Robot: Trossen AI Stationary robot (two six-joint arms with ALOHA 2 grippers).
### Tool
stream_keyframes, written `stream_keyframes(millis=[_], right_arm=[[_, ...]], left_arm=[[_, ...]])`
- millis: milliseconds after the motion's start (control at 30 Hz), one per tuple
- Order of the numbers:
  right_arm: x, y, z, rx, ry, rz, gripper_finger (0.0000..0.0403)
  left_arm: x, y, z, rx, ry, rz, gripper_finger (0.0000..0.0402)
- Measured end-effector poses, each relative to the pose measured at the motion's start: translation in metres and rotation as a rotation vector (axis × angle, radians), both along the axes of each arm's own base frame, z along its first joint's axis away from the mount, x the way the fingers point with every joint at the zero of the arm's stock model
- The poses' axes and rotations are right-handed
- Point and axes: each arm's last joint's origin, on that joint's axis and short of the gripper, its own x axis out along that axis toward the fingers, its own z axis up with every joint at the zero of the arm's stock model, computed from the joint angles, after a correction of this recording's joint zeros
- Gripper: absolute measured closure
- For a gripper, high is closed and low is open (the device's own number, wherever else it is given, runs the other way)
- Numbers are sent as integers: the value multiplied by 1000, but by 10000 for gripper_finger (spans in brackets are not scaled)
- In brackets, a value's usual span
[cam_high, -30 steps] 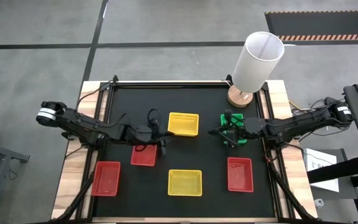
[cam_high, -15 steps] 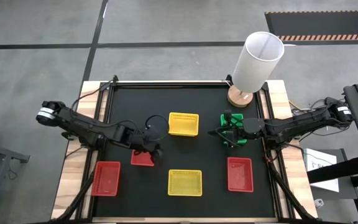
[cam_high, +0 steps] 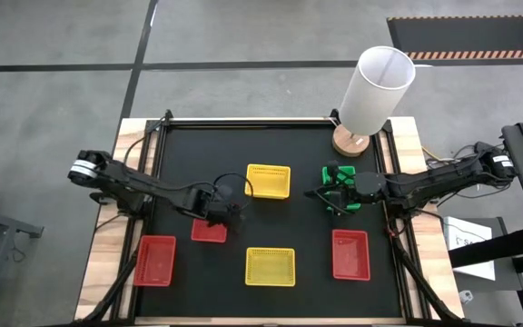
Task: Stack baskets by color
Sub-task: Stack the center red bin on top of the left red bin
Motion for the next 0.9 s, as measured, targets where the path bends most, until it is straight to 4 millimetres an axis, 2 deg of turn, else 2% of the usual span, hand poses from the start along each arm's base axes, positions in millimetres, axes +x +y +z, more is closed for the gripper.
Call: stream_keyframes(millis=[200,500,900], right_arm=[[-1,0,-2,1,16,-1,394],[-1,0,-2,10,16,-3,394],[-2,0,-6,4,60,-3,394]], left_arm=[[12,-4,-6,-12,58,-15,286],[13,-6,22,-62,107,-35,286],[8,-4,16,-95,168,-62,285]])
